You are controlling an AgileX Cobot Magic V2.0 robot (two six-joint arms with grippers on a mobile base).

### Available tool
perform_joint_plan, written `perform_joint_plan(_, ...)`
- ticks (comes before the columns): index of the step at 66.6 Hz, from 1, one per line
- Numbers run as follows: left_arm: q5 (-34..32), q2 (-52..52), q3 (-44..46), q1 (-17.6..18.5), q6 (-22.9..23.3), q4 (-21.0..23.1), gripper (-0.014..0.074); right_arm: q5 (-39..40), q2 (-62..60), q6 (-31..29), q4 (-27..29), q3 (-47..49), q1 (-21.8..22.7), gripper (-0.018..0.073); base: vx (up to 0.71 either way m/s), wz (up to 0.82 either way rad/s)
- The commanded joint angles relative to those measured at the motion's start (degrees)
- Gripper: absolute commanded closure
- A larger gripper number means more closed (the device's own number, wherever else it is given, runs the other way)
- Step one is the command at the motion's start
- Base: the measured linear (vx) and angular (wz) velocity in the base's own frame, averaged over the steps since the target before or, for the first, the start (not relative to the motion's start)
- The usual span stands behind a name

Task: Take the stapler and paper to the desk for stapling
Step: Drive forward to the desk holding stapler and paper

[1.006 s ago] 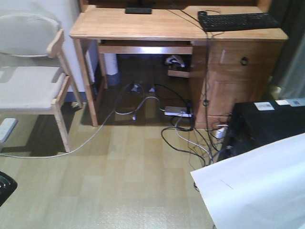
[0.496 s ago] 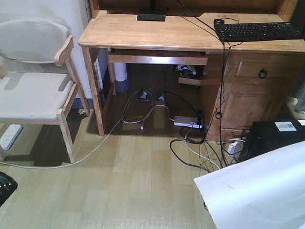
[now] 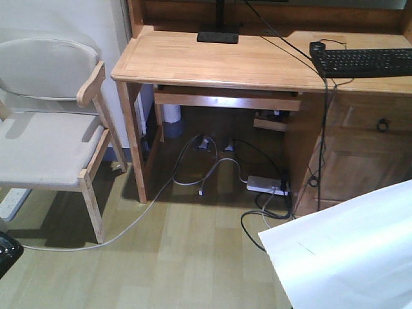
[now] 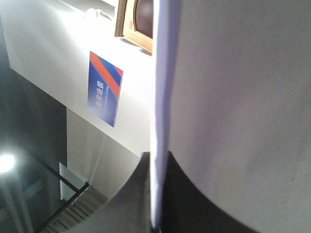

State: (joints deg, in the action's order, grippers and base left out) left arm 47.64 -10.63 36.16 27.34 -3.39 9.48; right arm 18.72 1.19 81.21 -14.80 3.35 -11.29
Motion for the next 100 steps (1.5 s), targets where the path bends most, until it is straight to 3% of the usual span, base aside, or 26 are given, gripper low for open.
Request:
perform_joint_plan(1,-6.62,-0.90,1.69,0.09,0.29,0.93,0.0603,3.48,0.63,-0.17,-0.29,1.49,-0.17,0.0561,0.29,0.13)
perform_joint_plan(41,-6.62,-0.90,1.69,0.09,0.29,0.93,0.0603,3.48,0.63,-0.17,-0.29,1.49,-0.17,0.0561,0.26,0.12)
perform_joint_plan(100,-6.62,-0.90,1.69,0.09,0.29,0.93,0.0603,3.48,0.63,-0.17,-0.29,1.49,-0.17,0.0561,0.20,-0.18)
